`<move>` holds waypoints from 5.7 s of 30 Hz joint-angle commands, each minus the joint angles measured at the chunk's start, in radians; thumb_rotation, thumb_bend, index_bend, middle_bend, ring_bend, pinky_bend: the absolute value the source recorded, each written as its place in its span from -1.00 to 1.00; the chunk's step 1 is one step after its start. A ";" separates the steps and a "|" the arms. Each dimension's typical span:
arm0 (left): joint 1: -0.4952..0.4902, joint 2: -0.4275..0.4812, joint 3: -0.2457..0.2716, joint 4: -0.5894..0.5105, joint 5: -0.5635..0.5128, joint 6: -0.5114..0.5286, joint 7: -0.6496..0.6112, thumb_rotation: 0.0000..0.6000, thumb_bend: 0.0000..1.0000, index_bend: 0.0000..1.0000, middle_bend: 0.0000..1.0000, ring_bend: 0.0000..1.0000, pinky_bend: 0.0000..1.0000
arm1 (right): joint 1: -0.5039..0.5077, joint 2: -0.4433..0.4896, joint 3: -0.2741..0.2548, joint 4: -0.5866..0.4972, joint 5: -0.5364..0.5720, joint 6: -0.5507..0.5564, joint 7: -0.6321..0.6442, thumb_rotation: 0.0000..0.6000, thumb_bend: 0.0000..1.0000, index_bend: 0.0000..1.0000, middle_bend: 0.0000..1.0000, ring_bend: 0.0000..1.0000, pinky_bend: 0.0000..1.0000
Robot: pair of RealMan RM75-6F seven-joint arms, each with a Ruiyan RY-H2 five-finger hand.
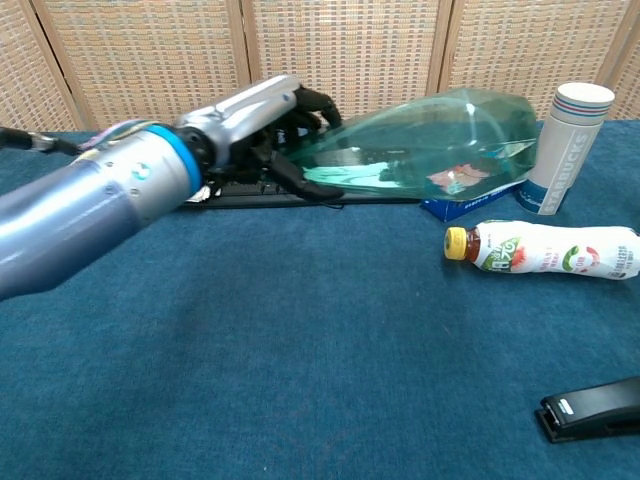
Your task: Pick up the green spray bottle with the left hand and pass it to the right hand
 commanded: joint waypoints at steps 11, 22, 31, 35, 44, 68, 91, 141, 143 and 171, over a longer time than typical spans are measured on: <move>-0.109 -0.145 -0.049 0.083 -0.119 0.025 0.057 1.00 0.15 0.38 0.14 0.15 0.23 | 0.090 -0.095 0.008 -0.028 0.016 -0.034 -0.231 1.00 -1.00 -1.00 -1.00 -1.00 -1.00; -0.137 -0.164 -0.042 0.076 -0.165 0.056 0.102 1.00 0.15 0.38 0.14 0.15 0.24 | 0.189 -0.172 0.017 -0.036 -0.007 -0.096 -0.330 1.00 -1.00 -1.00 -1.00 -1.00 -1.00; -0.149 -0.185 -0.037 0.095 -0.181 0.074 0.090 1.00 0.15 0.38 0.14 0.15 0.24 | 0.264 -0.231 0.043 -0.048 0.113 -0.148 -0.463 1.00 -1.00 -1.00 -1.00 -1.00 -1.00; -0.154 -0.193 -0.031 0.102 -0.182 0.080 0.089 1.00 0.15 0.38 0.14 0.15 0.23 | 0.290 -0.258 0.051 -0.039 0.171 -0.154 -0.517 1.00 -1.00 -1.00 -1.00 -1.00 -1.00; -0.158 -0.209 -0.021 0.111 -0.181 0.093 0.086 1.00 0.15 0.39 0.14 0.15 0.23 | 0.325 -0.287 0.058 -0.037 0.277 -0.152 -0.591 1.00 -1.00 -1.00 -1.00 -1.00 -1.00; -0.169 -0.236 -0.043 0.097 -0.218 0.129 0.120 1.00 0.14 0.39 0.15 0.15 0.25 | 0.453 -0.400 0.052 -0.047 0.478 -0.059 -0.822 1.00 -0.99 -1.00 -1.00 -1.00 -1.00; -0.158 -0.211 0.002 0.131 -0.153 0.138 0.093 1.00 -0.03 0.06 -0.09 0.02 0.15 | 0.450 -0.414 0.037 0.038 0.368 -0.002 -0.707 1.00 -0.06 0.19 0.01 0.10 0.33; 0.472 0.625 0.162 -0.347 -0.074 0.468 -0.254 1.00 -1.00 -1.00 -1.00 -1.00 -1.00 | 0.398 -0.480 0.027 0.169 0.332 -0.034 -0.548 1.00 0.12 0.32 0.12 0.22 0.42; 0.525 0.663 0.191 -0.381 -0.081 0.500 -0.254 1.00 -1.00 -1.00 -1.00 -1.00 -1.00 | 0.400 -0.476 0.046 0.145 0.348 -0.061 -0.489 1.00 0.12 0.32 0.12 0.22 0.42; 0.620 0.732 0.244 -0.383 0.074 0.513 -0.387 1.00 -1.00 -1.00 -1.00 -1.00 -1.00 | 0.471 -0.510 0.321 0.000 0.583 -0.512 0.360 1.00 0.14 0.39 0.16 0.26 0.42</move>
